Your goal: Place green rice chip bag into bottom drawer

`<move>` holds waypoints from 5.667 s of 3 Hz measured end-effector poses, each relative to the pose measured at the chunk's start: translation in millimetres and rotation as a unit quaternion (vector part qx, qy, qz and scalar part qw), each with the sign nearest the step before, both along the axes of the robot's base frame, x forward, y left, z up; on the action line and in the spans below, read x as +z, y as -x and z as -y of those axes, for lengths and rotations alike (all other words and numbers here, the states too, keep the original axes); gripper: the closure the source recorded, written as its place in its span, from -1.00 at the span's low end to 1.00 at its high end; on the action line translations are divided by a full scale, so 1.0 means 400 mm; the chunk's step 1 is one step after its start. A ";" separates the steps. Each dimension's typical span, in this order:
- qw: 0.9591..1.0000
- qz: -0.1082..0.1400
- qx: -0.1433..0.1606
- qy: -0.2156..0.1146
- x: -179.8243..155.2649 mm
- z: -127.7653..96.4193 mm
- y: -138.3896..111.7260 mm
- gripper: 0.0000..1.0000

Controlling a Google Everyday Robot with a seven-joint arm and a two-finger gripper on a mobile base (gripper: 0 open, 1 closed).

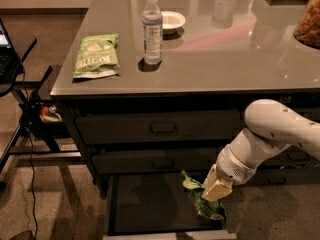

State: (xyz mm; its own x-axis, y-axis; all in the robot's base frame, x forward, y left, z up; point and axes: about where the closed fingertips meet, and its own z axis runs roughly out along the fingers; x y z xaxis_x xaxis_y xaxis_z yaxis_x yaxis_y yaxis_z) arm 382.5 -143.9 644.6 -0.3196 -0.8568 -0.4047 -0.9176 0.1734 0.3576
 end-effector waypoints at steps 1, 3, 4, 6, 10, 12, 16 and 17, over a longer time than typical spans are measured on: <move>1.000 -0.009 -0.015 -0.021 -0.060 -0.011 0.000 1.00; 0.994 -0.052 -0.066 -0.067 -0.257 -0.054 -0.062 1.00; 0.989 -0.084 -0.074 -0.096 -0.365 -0.116 -0.079 1.00; 0.983 -0.099 -0.089 -0.126 -0.443 -0.135 -0.082 1.00; 0.953 -0.160 -0.116 -0.230 -0.741 -0.211 -0.210 1.00; 0.944 -0.167 -0.111 -0.263 -0.756 -0.250 -0.198 1.00; 0.910 -0.190 -0.092 -0.357 -0.804 -0.336 -0.177 1.00; 0.914 -0.174 -0.115 -0.348 -0.847 -0.292 -0.205 1.00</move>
Offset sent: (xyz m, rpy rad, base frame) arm 0.0239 0.0205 -0.1197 0.1538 0.1315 -0.1591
